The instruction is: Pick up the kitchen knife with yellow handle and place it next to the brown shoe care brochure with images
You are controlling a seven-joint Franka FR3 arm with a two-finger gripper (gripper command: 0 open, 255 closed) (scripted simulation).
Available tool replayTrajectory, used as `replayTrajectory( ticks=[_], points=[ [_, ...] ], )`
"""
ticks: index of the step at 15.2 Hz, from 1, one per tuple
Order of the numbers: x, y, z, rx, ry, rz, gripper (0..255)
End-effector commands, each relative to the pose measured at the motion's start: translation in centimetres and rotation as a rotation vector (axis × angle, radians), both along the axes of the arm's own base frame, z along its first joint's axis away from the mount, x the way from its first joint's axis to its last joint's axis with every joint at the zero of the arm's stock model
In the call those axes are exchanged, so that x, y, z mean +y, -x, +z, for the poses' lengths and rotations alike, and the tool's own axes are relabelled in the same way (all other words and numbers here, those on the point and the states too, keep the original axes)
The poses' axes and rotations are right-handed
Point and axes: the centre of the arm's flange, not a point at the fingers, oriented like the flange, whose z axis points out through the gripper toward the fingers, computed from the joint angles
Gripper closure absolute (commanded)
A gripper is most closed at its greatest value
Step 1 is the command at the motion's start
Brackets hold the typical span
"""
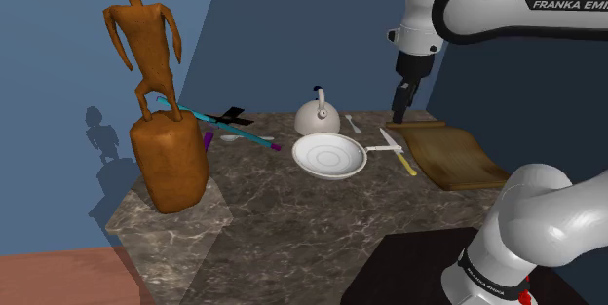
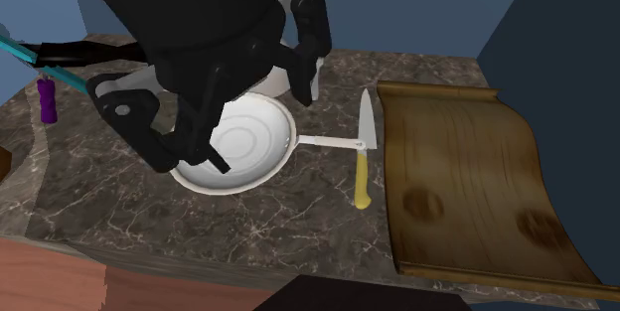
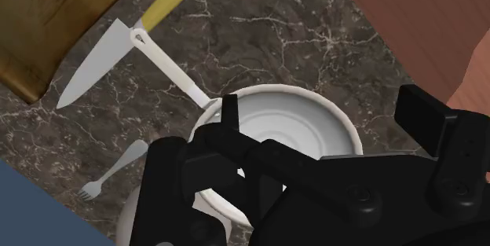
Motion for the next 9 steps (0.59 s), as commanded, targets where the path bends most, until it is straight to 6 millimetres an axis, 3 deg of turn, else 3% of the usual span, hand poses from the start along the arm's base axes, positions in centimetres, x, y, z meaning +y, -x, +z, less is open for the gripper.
replayTrajectory(
  ticks=[1, 9],
  points=[
    [0.0, 0.0, 0.0, 0.0, 0.0, 0.0, 0],
    [-6.9, -0.5, -8.4, -0.037, -0.033, -0.537, 0]
  ],
)
